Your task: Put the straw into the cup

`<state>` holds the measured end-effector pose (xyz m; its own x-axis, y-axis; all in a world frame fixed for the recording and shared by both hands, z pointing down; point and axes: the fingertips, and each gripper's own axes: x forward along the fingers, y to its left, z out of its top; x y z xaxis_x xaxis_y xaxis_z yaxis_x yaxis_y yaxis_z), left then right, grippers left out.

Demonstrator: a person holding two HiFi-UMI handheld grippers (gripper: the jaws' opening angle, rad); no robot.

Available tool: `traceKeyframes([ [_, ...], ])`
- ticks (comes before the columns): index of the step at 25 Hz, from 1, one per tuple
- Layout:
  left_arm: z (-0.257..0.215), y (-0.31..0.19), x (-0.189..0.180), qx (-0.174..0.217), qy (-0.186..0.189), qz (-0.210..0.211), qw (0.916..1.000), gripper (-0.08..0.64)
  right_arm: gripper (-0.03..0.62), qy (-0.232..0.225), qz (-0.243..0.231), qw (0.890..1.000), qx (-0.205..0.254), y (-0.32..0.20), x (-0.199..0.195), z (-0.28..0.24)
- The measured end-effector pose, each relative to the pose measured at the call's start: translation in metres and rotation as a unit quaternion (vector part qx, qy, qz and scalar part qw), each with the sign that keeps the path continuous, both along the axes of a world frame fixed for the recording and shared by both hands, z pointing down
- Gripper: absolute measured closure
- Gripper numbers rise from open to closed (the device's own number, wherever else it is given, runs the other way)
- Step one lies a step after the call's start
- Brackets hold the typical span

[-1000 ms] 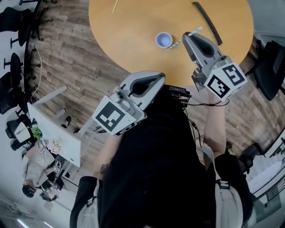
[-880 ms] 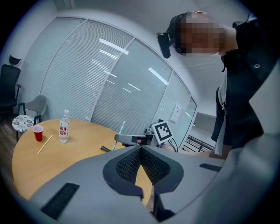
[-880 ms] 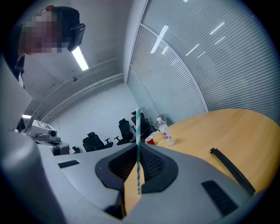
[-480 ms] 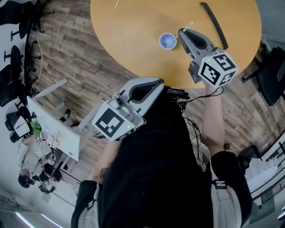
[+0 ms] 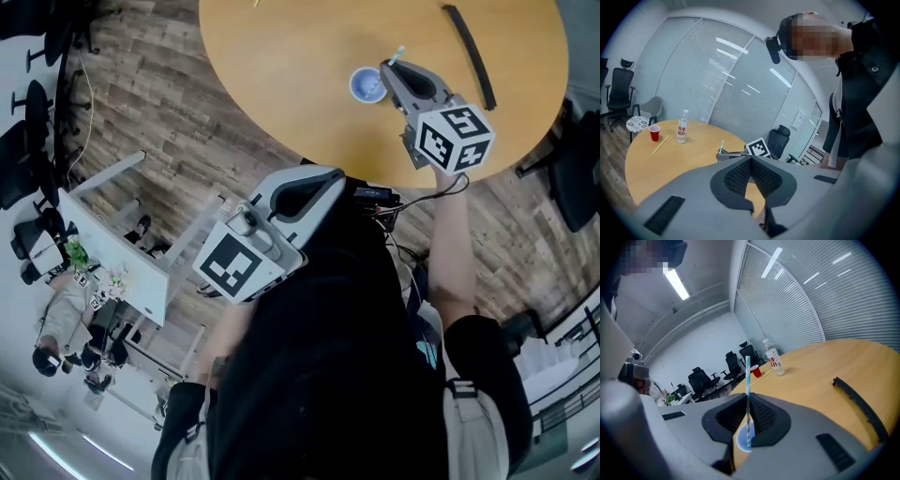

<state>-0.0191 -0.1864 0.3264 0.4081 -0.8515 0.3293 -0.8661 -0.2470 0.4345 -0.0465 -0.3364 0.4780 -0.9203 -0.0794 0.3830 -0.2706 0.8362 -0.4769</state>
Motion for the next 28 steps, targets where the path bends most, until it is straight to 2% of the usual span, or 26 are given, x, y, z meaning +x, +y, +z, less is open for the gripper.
traceKeyframes([
  [13,0.007,-0.001,-0.002,-0.005,0.007,0.0,1.0,0.549,0.561,0.029,-0.018,0.999,-0.028,0.006,-0.004,0.033],
  [28,0.007,0.007,0.0,-0.002,0.005,0.001,1.0,0.549,0.56,0.043,0.002,0.998,-0.035,0.005,0.008,0.045],
])
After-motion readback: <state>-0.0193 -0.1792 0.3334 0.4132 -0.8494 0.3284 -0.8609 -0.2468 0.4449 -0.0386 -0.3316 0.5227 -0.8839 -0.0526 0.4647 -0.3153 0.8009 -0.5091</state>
